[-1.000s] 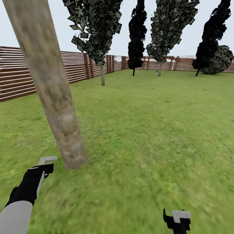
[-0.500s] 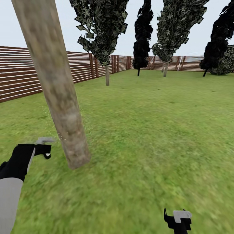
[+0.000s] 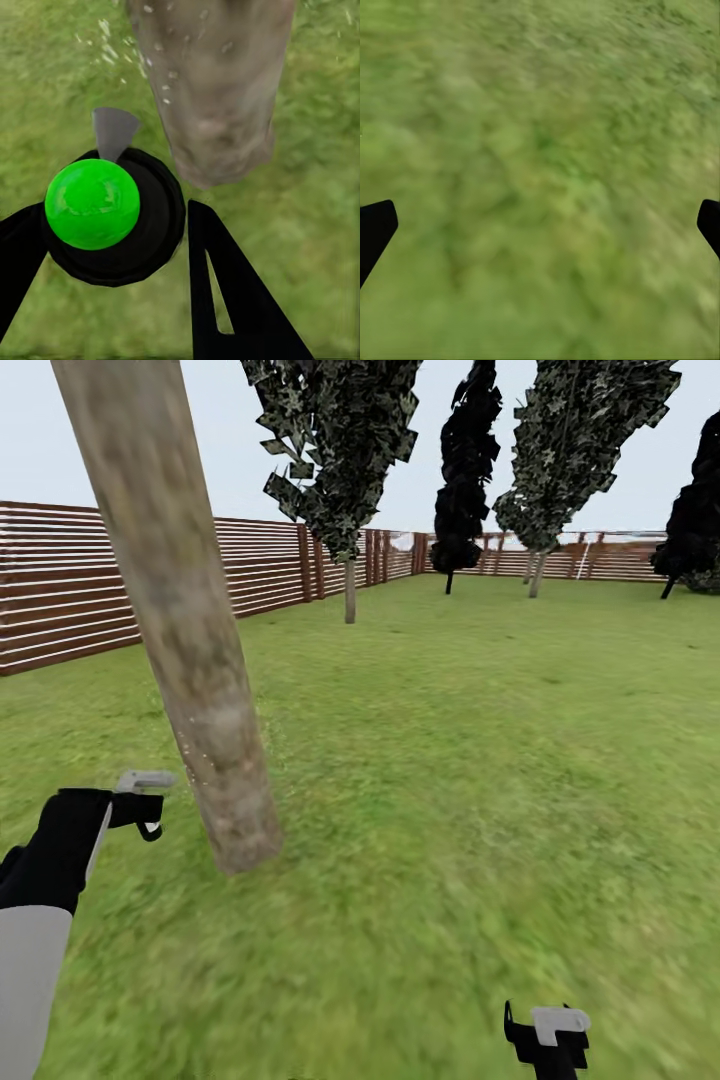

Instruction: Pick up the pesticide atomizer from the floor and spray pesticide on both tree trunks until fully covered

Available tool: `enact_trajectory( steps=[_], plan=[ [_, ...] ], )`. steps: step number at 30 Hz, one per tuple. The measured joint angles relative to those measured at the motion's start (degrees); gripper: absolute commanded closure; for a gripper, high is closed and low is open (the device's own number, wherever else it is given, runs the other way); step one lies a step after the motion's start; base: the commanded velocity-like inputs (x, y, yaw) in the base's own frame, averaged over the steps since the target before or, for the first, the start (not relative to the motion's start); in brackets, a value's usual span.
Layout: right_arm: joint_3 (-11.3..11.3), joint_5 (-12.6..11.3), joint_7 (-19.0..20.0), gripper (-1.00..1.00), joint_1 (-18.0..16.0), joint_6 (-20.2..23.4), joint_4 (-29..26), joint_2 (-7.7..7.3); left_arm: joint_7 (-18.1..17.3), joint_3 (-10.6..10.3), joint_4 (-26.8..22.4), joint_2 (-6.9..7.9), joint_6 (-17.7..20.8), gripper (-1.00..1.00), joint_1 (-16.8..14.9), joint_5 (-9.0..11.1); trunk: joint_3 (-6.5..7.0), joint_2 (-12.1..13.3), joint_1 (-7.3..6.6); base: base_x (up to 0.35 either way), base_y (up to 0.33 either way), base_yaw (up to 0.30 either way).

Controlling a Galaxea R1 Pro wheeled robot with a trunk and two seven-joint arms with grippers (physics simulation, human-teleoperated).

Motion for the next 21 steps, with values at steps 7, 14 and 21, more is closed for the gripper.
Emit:
enact_trajectory(
  steps=[7,14,21],
  plan=[
    [0.0,0.0,0.0,-1.00,0.0,0.0,0.0,0.00,0.1,-0.4,0.4,-0.40,0.2,1.00,0.0,0.2,0.00,0.0,0.00,0.072,-0.273,0.035],
    [0.0,0.0,0.0,-1.00,0.0,0.0,0.0,0.00,0.1,-0.1,0.2,-2.01,0.0,1.00,0.0,-0.4,0.00,0.0,0.00,0.089,-0.274,0.000],
    [0.0,0.0,0.0,-1.00,0.0,0.0,0.0,0.06,0.2,1.6,1.0,-1.04,-0.3,1.00,1.1,0.0,0.00,0.0,0.00,0.080,-0.273,0.126]
  ],
)
